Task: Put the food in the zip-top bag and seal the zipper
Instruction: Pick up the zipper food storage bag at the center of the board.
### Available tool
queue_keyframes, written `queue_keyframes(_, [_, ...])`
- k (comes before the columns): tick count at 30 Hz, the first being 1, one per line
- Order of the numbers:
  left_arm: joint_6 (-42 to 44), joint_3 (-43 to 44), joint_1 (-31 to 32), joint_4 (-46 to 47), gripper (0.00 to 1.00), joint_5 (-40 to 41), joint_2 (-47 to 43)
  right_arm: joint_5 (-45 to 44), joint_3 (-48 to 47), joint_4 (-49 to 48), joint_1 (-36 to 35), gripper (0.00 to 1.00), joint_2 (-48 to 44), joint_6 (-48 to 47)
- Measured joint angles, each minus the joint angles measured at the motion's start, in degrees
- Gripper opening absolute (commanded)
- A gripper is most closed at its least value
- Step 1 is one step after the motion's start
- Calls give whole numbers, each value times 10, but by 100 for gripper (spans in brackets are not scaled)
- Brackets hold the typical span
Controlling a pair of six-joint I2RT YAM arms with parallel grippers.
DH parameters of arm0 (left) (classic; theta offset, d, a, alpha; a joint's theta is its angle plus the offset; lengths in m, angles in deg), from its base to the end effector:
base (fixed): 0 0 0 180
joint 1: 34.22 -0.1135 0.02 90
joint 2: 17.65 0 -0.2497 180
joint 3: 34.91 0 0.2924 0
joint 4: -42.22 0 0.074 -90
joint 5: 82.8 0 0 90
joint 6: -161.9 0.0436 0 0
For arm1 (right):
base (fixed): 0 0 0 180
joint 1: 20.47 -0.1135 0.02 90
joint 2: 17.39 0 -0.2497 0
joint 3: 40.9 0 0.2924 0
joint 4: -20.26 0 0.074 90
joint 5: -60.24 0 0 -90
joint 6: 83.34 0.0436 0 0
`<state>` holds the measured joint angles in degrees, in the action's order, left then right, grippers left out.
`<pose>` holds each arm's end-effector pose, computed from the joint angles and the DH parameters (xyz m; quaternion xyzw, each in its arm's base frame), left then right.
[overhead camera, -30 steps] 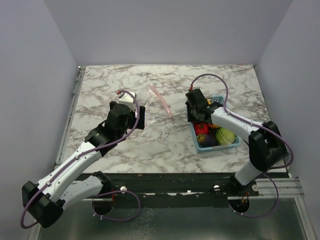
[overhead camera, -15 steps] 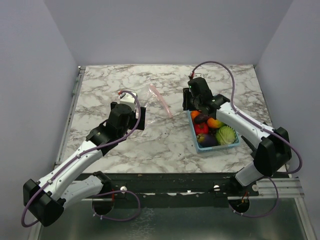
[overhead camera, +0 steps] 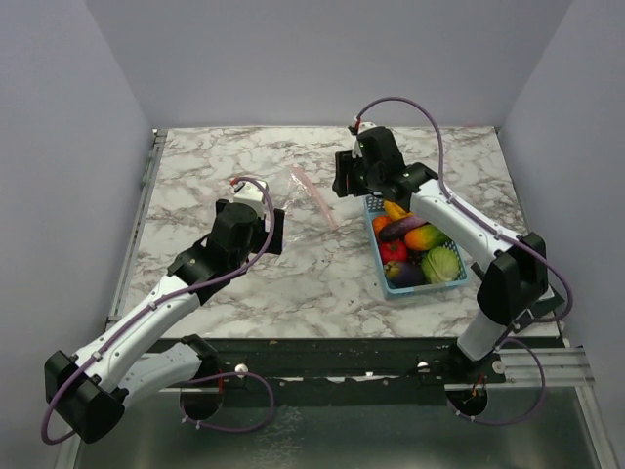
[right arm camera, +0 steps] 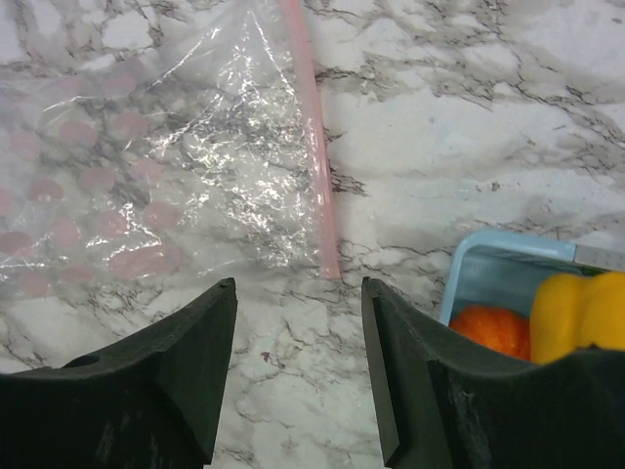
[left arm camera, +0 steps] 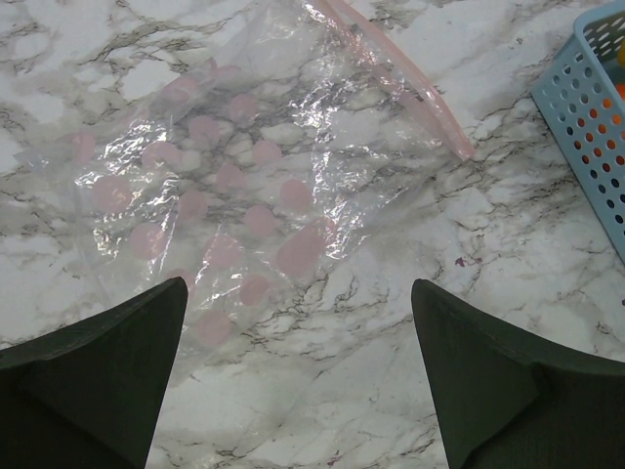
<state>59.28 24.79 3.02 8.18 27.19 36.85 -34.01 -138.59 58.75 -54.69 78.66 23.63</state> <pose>0.2215 -0.1497 0.2878 0.0945 0.8472 -0.0757 0.5173 0.3595 0.2406 0.2997 -0.1176 0.8861 0.1632 0.4175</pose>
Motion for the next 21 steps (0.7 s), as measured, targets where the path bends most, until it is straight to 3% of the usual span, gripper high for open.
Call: queue_keyframes(21, [0,0,0,-2,99,0,-6,186,-165,19,59,71,184,-15])
